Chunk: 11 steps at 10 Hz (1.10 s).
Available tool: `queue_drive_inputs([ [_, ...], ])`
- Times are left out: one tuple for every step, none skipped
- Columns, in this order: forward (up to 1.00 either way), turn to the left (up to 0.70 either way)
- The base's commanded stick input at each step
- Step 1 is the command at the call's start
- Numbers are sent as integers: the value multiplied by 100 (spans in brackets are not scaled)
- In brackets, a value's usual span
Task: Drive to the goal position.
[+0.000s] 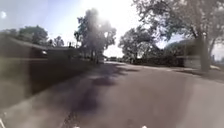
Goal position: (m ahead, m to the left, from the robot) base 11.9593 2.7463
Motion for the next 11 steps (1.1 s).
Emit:
queue_drive_inputs([
  [100,1],
  [100,0],
  [100,0],
  [100,0],
  [100,0],
  [100,0],
  [100,0],
  [100,0],
  [100,0],
  [100,0],
  [100,0],
])
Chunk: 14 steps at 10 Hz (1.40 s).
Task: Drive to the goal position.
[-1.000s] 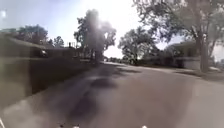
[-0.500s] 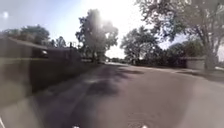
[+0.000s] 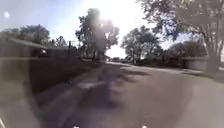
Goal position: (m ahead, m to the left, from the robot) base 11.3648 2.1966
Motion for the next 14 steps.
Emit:
queue_drive_inputs([
  [100,0],
  [100,0],
  [100,0],
  [100,0],
  [100,1],
  [100,2],
  [100,2],
  [100,3],
  [100,4],
  [100,18],
  [100,22],
  [100,13],
  [100,3],
  [100,3],
])
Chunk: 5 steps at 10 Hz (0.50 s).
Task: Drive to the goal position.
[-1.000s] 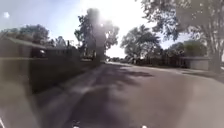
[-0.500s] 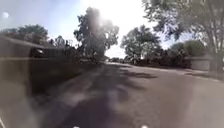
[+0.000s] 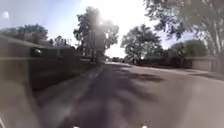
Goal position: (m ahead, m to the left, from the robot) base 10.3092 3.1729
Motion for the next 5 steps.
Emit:
queue_drive_inputs([
  [100,2],
  [100,3],
  [100,2],
  [100,3],
  [100,3],
])
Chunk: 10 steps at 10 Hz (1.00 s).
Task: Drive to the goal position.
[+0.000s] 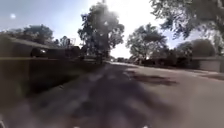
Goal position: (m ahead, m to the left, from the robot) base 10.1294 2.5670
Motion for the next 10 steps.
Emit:
queue_drive_inputs([
  [100,6],
  [100,20],
  [100,38],
  [100,28],
  [100,10],
  [100,1],
  [100,0],
  [100,0],
  [100,0],
  [100,0],
])
